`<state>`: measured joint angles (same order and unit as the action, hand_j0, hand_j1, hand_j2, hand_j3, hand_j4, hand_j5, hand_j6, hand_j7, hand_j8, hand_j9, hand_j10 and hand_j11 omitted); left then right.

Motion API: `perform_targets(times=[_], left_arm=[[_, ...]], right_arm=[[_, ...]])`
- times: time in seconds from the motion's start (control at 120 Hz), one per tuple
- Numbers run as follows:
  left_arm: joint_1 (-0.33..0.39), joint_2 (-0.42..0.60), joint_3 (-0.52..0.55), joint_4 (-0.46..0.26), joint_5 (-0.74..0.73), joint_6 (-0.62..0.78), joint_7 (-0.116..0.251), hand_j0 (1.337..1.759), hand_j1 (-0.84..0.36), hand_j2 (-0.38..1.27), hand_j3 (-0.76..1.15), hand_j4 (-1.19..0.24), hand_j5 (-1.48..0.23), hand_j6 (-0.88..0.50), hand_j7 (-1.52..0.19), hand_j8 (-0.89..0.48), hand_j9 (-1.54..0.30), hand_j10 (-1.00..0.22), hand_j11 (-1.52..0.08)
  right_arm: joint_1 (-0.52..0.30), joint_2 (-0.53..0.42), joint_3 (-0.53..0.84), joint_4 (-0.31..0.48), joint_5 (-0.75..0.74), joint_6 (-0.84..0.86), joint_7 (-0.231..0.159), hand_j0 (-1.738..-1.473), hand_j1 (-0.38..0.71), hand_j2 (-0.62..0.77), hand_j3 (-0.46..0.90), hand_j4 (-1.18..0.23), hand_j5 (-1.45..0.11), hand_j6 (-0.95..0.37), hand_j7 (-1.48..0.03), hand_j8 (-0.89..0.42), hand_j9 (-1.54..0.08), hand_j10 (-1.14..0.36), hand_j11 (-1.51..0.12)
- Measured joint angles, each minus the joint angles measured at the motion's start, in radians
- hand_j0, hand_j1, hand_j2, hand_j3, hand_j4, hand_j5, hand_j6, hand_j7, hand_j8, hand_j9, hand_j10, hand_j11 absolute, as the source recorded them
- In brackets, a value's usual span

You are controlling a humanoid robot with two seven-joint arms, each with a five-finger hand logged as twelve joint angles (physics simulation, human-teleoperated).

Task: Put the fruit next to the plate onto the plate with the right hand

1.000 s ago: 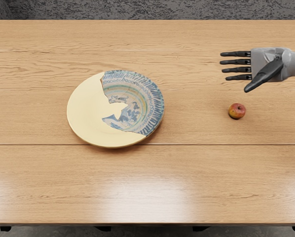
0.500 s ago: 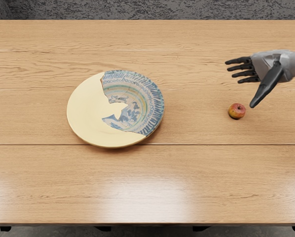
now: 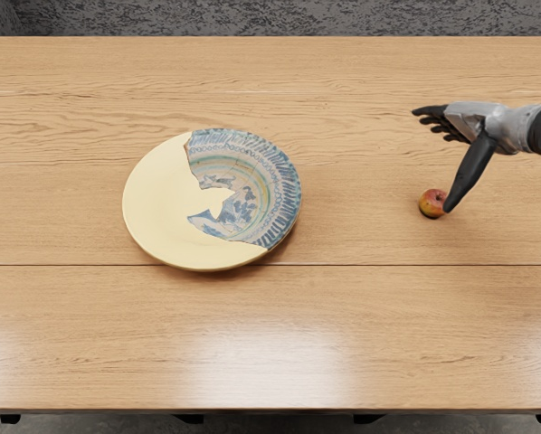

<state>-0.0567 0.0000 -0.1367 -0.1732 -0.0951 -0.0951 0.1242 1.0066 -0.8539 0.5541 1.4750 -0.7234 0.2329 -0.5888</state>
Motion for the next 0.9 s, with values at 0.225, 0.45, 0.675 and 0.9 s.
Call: perform_targets(times=[0.225, 0.45, 0.675, 0.9], left_arm=[[0.000, 0.000, 0.000, 0.000, 0.000, 0.000, 0.000, 1.658, 0.35, 0.00, 0.00, 0.00, 0.00, 0.00, 0.00, 0.00, 0.00, 0.00, 0.00], [0.000, 0.000, 0.000, 0.000, 0.000, 0.000, 0.000, 1.658, 0.35, 0.00, 0.00, 0.00, 0.00, 0.00, 0.00, 0.00, 0.00, 0.00, 0.00], [0.000, 0.000, 0.000, 0.000, 0.000, 0.000, 0.000, 1.658, 0.35, 0.00, 0.00, 0.00, 0.00, 0.00, 0.00, 0.00, 0.00, 0.00, 0.00], [0.000, 0.000, 0.000, 0.000, 0.000, 0.000, 0.000, 1.658, 0.35, 0.00, 0.00, 0.00, 0.00, 0.00, 0.00, 0.00, 0.00, 0.00, 0.00]], right_arm=[[-0.025, 0.006, -0.043, 0.023, -0.021, -0.054, 0.001, -1.658, -0.35, 0.00, 0.00, 0.00, 0.00, -0.01, 0.00, 0.00, 0.00, 0.00, 0.00], [-0.040, 0.017, -0.090, 0.025, -0.087, -0.129, 0.004, -1.658, -0.34, 0.00, 0.00, -0.01, -0.01, -0.01, -0.01, -0.01, -0.01, -0.01, -0.01], [-0.054, 0.050, -0.106, 0.021, -0.169, -0.186, 0.004, -1.658, -0.26, -0.01, 0.00, -0.08, -0.09, -0.08, -0.09, -0.08, -0.09, -0.08, -0.09], [-0.092, 0.068, -0.107, 0.031, -0.242, -0.203, 0.004, -1.658, -0.15, -0.03, 0.00, -0.18, -0.22, -0.18, -0.22, -0.18, -0.22, -0.18, -0.22]])
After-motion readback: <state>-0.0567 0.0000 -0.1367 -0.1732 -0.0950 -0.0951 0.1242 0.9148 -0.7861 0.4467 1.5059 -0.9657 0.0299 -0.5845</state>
